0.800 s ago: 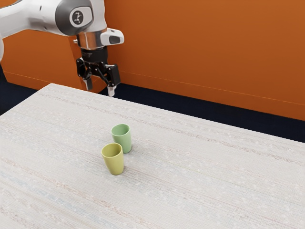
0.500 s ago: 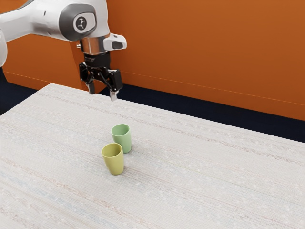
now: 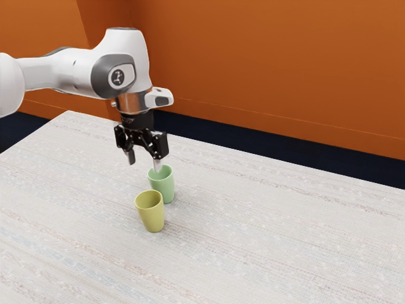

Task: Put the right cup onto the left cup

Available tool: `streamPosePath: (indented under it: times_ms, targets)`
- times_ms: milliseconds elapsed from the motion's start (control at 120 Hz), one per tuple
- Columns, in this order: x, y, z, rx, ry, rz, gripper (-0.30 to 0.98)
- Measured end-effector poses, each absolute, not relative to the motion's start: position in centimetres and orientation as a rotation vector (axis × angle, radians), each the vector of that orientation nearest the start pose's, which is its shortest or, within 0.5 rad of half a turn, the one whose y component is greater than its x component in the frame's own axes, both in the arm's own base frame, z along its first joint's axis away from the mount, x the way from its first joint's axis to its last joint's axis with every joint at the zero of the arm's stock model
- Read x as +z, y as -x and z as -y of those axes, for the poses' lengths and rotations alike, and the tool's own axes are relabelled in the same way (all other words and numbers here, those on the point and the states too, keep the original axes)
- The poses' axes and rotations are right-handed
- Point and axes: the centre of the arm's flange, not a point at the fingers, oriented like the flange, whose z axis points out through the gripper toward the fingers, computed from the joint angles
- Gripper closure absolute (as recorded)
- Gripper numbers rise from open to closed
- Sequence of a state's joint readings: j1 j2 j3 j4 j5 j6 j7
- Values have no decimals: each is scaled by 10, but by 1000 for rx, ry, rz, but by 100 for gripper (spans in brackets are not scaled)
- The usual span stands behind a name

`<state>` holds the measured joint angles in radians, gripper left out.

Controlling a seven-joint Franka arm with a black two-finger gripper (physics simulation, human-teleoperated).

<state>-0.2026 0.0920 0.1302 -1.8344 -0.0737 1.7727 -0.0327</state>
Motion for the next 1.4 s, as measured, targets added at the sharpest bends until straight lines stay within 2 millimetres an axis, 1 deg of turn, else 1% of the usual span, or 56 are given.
streamPosePath:
  times_ms: [200,392,542,658,750,875,967,1233,1400]
  targets:
    - [428,-565,49,253,3212,19,19]
    - [393,-573,50,274,3234,69,25]
    - [373,-577,51,292,3247,104,29]
    - [357,-573,50,314,3258,137,31]
    - [346,-574,50,325,3261,155,32]
    - [337,-578,48,325,3260,173,33]
    - [334,-579,48,321,3260,180,36]
    - [329,-581,44,317,3257,194,57]
    - [324,-581,41,328,3253,206,68]
